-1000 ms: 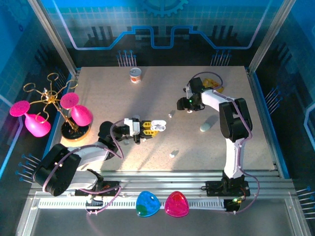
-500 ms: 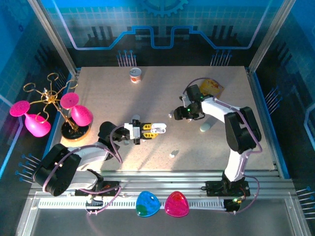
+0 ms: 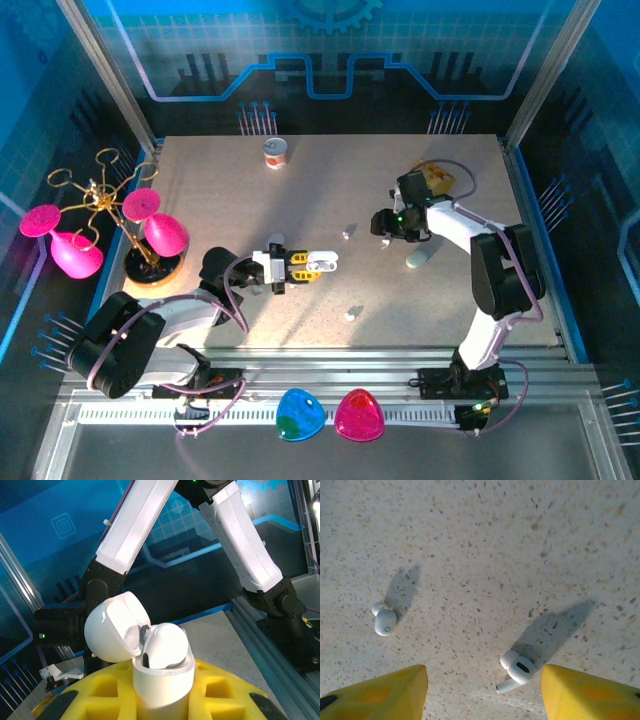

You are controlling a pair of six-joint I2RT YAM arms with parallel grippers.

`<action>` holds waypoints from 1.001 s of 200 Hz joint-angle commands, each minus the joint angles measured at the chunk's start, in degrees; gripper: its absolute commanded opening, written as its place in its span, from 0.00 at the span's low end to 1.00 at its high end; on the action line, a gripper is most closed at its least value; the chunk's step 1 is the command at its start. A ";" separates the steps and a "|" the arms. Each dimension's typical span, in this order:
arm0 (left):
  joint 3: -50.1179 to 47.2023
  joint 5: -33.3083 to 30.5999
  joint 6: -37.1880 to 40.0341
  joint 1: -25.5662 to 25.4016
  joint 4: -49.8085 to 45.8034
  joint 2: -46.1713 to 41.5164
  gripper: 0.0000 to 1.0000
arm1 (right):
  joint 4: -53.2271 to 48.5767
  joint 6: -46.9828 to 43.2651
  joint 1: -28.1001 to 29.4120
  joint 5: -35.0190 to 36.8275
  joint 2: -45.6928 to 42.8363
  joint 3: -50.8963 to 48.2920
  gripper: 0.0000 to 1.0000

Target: Insert wireless bluetooth earbuds into charging case

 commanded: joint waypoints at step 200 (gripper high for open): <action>0.10 1.69 -0.07 -0.20 2.31 1.44 0.00 | -5.32 -1.65 -0.45 1.71 6.57 4.07 0.22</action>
